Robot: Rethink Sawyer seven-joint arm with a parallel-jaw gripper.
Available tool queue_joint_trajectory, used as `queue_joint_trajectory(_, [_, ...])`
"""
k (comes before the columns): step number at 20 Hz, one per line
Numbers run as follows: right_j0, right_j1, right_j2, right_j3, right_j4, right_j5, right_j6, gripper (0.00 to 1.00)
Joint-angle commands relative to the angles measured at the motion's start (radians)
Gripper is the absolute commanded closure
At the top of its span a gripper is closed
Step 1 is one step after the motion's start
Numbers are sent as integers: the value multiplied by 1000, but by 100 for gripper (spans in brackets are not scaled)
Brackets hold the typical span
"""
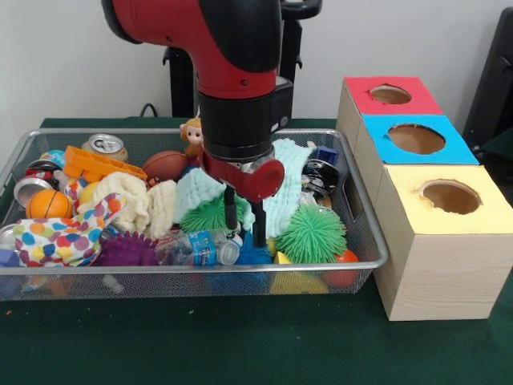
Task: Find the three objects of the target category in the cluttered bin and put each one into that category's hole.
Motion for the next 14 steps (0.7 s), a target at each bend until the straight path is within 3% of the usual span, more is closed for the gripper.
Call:
queue_joint_trajectory(1, [-31, -43, 91, 66, 58, 51, 163, 0])
queue_joint_trajectory(7, [29, -70, -17, -69, 56, 295, 216, 0])
queue_joint_trajectory(14, [4, -49, -36, -189, 49, 440, 215, 0])
